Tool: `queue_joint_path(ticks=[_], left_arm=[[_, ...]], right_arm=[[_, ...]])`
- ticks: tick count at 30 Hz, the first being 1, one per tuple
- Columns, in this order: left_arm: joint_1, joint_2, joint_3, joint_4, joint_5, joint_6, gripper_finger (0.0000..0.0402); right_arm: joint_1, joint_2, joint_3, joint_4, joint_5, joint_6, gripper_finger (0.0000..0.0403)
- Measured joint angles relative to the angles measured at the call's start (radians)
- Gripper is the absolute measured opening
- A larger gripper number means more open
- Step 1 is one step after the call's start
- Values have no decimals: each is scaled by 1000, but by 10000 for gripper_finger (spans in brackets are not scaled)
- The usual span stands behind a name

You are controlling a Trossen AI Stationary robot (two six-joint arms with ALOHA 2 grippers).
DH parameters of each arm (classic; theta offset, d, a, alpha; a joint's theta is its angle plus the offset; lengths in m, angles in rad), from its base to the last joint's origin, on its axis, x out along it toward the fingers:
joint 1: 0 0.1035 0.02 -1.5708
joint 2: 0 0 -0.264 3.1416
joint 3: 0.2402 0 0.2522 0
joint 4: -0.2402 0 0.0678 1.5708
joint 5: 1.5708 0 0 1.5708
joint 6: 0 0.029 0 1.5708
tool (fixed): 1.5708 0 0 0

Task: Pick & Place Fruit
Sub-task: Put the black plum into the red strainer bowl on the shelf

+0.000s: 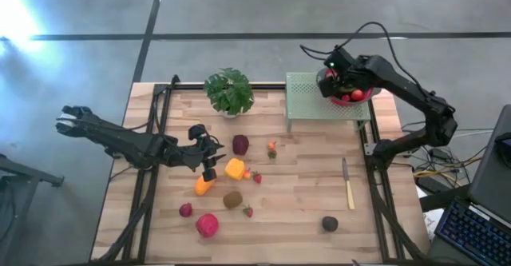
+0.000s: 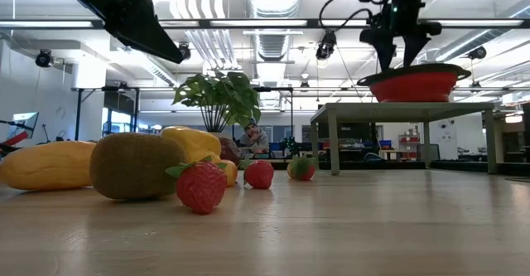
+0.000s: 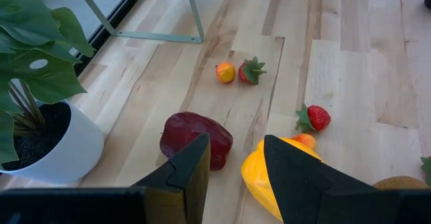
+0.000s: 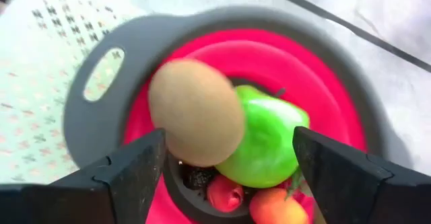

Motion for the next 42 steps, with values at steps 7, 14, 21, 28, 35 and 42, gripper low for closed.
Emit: queue_joint_path(ticks=[7, 14, 21, 28, 35, 42], left_arm=[[0, 0, 0, 0, 0, 0, 147], [0, 0, 0, 0, 0, 0, 147], [0, 0, 0, 0, 0, 0, 147], [0, 0, 0, 0, 0, 0, 147], [0, 0, 0, 0, 0, 0, 147], [0, 0, 0, 0, 0, 0, 147]], right_arm=[[7, -20, 103, -78, -47, -1, 317], [55, -47, 154, -115, -135, 0, 286], [190, -63, 153, -123, -169, 24, 259], [398, -60, 151, -123, -169, 93, 239], [607, -60, 141, -122, -168, 217, 239], [820, -59, 103, -122, -167, 377, 258]])
